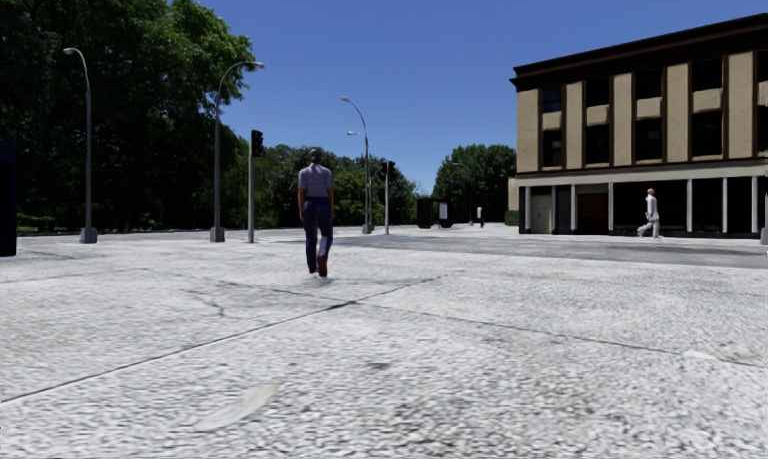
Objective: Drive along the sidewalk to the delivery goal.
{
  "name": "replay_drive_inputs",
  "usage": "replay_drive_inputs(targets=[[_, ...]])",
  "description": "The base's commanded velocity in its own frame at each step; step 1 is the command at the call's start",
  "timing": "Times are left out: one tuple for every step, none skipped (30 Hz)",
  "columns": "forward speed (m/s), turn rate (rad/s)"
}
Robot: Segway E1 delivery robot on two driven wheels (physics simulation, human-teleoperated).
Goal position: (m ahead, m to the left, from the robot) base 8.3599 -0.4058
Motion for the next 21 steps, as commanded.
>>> replay_drive_inputs(targets=[[2.0, 0.0], [2.0, 0.0], [2.0, 0.0], [2.0, 0.0], [2.0, 0.0], [2.0, 0.0], [2.0, 0.0], [2.0, 0.0], [2.0, 0.0], [2.0, 0.0], [2.0, 0.0], [2.0, 0.0], [2.0, 0.0], [2.0, 0.0], [2.0, 0.0], [2.0, 0.0], [2.0, 0.0], [2.0, 0.0], [2.0, 0.0], [2.0, 0.0], [2.0, 0.0]])
